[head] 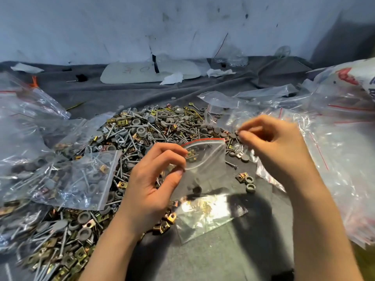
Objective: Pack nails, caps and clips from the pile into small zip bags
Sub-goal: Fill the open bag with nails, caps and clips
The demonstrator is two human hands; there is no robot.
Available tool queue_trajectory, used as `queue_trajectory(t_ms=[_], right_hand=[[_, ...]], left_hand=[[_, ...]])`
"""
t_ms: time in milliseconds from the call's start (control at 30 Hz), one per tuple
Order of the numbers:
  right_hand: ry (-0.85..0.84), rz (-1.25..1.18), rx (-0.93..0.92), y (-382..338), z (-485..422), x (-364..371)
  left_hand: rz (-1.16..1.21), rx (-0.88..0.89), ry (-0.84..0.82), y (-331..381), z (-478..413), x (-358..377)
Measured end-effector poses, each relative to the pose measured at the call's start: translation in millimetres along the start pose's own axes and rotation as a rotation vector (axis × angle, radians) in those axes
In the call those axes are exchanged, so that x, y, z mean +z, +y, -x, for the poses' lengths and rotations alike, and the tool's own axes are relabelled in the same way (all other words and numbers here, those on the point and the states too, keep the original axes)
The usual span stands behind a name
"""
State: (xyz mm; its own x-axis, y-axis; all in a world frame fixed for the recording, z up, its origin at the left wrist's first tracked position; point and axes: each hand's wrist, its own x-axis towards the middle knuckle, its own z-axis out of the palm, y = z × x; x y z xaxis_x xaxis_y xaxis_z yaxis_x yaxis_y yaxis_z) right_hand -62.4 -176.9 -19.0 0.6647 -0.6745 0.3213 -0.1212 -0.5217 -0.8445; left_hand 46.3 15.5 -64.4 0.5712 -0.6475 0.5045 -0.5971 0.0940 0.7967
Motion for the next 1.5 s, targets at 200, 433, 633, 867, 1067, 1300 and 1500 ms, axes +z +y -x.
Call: queue_trajectory(t_ms=[200, 433, 633, 867, 1067, 1300, 1500], right_hand=[[-0.454, 0.474, 0.405, 33, -1, -7], [-0.162, 0.119, 0.177, 21, -1, -4], [-0.233, -0.243, -0.306, -24, 14, 16], [-0.022, -0.131, -0.246, -21, 11, 11], [-0.437, 0.352, 0.334, 15, 5, -12], [-0.624, 0.586, 0.341, 23, 3, -6], [-0.359, -0.003, 0.117, 6, 6, -10]], left_hand=[[0.019, 0.011, 0.016, -1, -2, 0], [-0.004, 0.01, -0.011, -2, -1, 1], [-0.009, 0.026, -0.054, 0, 0, 2], [-0.038, 0.017, 0.008, 0, 0, 1], [-0.018, 0.022, 0.068, -3, -2, 0], [-0.023, 0.013, 0.082, -5, -2, -1], [-0.05, 0.039, 0.028, -2, -1, 2]])
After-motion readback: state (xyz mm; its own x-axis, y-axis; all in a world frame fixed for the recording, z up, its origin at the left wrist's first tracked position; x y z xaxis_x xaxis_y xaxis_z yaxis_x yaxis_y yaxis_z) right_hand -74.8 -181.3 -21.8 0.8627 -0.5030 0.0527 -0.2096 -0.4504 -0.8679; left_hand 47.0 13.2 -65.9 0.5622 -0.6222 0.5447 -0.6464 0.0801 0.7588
